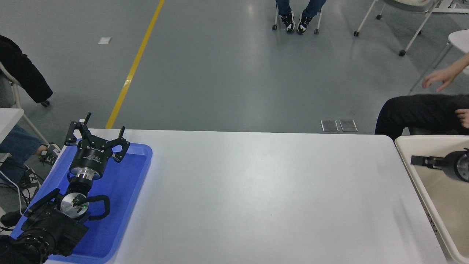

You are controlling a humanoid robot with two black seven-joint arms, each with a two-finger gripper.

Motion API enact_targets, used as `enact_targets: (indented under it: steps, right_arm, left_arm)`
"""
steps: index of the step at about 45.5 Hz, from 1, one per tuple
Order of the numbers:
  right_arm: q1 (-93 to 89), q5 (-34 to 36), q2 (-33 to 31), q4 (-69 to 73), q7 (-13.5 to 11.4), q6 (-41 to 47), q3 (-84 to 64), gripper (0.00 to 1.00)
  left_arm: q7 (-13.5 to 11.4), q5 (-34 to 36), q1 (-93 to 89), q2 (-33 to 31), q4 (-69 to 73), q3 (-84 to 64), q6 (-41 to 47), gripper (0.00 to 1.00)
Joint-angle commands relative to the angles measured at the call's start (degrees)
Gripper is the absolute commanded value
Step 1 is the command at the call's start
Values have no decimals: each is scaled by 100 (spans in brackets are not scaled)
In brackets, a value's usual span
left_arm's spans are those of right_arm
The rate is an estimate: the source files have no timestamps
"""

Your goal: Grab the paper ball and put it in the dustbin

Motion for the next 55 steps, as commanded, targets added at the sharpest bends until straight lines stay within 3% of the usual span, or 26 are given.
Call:
enact_targets:
  steps: [1, 6, 11, 23, 31, 42, 55]
  right_arm:
    - [686, 997, 319, 679, -2, -23, 497, 100]
    - [580, 1824, 609, 574, -2, -67, 937, 100]
    - [361, 2202, 829, 381, -2, -102, 1621, 100]
    - [-1255, 2405, 1839, -1166, 7, -76, 4714, 100]
    - [-1942, 2414, 2227, -1342, 16, -85, 6605, 100]
    - [-2575, 2800, 2297, -1737, 24, -14, 7845, 100]
    - [-3278, 4364, 2315, -1896, 112, 433, 8618, 100]
  left_arm:
    - [1, 0, 0, -1, 0, 0, 0, 100]
    - [1, 0, 0, 8, 0, 9, 0, 100]
    - [1, 0, 0, 8, 0, 0, 0, 100]
    - [-7, 0, 9, 17, 0, 9, 0, 100]
    - [-7, 0, 0, 17, 0, 0, 0, 100]
    - [-16, 0, 0, 17, 0, 0, 0, 100]
    - [-16, 0, 0, 17, 0, 0, 0, 100]
